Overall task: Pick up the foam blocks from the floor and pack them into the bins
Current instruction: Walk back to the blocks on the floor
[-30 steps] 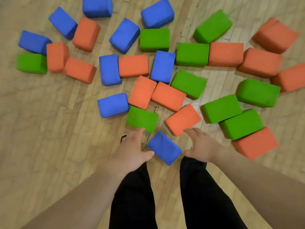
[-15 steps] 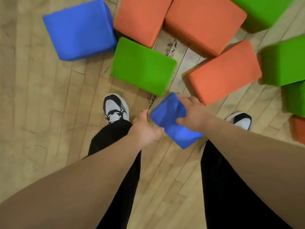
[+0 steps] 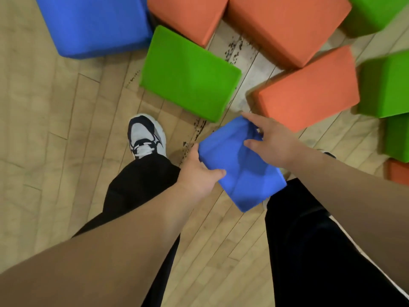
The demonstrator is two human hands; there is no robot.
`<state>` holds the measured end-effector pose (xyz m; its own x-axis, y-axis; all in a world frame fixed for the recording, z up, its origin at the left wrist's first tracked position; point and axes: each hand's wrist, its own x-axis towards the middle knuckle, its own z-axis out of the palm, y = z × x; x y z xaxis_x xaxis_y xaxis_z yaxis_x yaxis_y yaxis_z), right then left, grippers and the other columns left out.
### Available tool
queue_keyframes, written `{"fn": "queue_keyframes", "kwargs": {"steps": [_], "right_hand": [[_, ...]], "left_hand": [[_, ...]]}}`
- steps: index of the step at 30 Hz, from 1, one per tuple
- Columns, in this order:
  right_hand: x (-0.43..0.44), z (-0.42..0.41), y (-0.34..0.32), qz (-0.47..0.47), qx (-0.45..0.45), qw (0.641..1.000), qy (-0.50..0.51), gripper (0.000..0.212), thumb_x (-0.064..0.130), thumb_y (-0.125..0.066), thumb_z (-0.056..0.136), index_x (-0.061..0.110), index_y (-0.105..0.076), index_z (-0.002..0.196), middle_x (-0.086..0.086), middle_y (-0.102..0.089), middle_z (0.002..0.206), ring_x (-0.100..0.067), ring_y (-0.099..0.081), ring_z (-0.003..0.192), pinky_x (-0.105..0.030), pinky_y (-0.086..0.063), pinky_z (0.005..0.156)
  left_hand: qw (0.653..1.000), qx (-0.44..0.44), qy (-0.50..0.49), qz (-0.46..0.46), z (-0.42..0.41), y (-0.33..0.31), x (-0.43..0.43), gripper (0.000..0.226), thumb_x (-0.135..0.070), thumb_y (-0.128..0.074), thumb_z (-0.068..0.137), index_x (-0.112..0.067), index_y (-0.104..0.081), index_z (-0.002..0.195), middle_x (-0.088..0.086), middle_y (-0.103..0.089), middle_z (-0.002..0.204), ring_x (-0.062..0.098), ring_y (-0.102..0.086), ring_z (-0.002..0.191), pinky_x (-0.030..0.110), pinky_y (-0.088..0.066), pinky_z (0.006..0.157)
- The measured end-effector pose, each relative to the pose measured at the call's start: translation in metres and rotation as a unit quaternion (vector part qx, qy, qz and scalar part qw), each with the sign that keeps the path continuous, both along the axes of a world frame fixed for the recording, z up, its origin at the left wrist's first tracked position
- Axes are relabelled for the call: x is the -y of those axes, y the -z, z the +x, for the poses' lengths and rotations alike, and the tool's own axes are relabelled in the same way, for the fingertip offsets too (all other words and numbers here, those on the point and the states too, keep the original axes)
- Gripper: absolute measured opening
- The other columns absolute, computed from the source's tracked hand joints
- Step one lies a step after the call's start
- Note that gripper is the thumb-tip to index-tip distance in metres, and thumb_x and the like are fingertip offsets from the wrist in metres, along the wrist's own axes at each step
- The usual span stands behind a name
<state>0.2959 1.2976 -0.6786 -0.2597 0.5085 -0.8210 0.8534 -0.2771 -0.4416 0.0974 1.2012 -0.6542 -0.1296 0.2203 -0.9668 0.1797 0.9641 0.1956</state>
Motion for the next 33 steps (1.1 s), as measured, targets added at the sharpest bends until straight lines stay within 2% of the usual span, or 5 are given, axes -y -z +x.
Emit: {"fn": "queue_keyframes", "kwargs": {"steps": [7, 11, 19, 25, 33], "right_hand": [[-0.038, 0.026, -0.087, -0.028, -0.05, 0.989, 0.139, 0.074, 0.016, -0.075, 0.092, 0.037, -0.039, 0.154, 0.014, -0.053, 0.127, -0.008, -0.059, 0.107, -0.014, -0.047, 0.09], [-0.06, 0.029, -0.083, -0.041, -0.04, 0.991, 0.121, 0.077, 0.034, -0.078, 0.089, 0.04, -0.037, 0.154, 0.007, -0.056, 0.129, -0.008, -0.066, 0.101, -0.028, -0.05, 0.094], [-0.118, 0.015, 0.027, 0.084, 0.113, 0.899, -0.414, 0.11, 0.055, -0.076, 0.074, 0.032, -0.011, 0.16, -0.008, -0.031, 0.161, -0.032, -0.035, 0.145, -0.041, -0.031, 0.118], [-0.13, -0.006, 0.053, 0.065, 0.162, 0.838, -0.516, 0.12, 0.072, -0.086, 0.053, 0.03, -0.028, 0.149, -0.004, -0.048, 0.146, -0.031, -0.047, 0.134, -0.044, -0.047, 0.101], [-0.082, 0.039, -0.05, 0.052, 0.149, 0.949, -0.272, 0.098, 0.061, -0.073, 0.079, 0.05, -0.015, 0.158, -0.01, -0.037, 0.13, -0.035, -0.048, 0.119, -0.045, -0.045, 0.101]], "left_hand": [[0.972, -0.005, 0.165, 0.167, -0.005, -0.077, -0.047, 0.09, -0.031, -0.083, 0.077, -0.047, -0.03, 0.148, -0.007, -0.029, 0.144, 0.0, -0.04, 0.121, 0.008, -0.028, 0.105], [0.972, -0.009, 0.15, 0.18, -0.007, -0.077, -0.072, 0.083, -0.046, -0.076, 0.07, -0.056, -0.033, 0.14, -0.008, -0.048, 0.141, 0.008, -0.055, 0.121, 0.037, -0.045, 0.109], [0.958, -0.122, 0.18, 0.187, -0.026, -0.025, -0.056, 0.081, -0.033, -0.077, 0.087, -0.047, -0.029, 0.15, -0.007, -0.026, 0.148, 0.007, -0.042, 0.126, 0.022, -0.033, 0.096], [0.957, -0.121, 0.197, 0.176, -0.03, -0.004, -0.037, 0.085, -0.029, -0.08, 0.084, -0.043, -0.031, 0.152, -0.004, -0.033, 0.146, 0.012, -0.04, 0.133, 0.02, -0.029, 0.103], [0.955, -0.183, 0.161, 0.166, -0.001, -0.074, -0.062, 0.083, -0.034, -0.08, 0.083, -0.043, -0.033, 0.151, 0.002, -0.029, 0.138, 0.024, -0.056, 0.116, 0.03, -0.044, 0.101]]}}
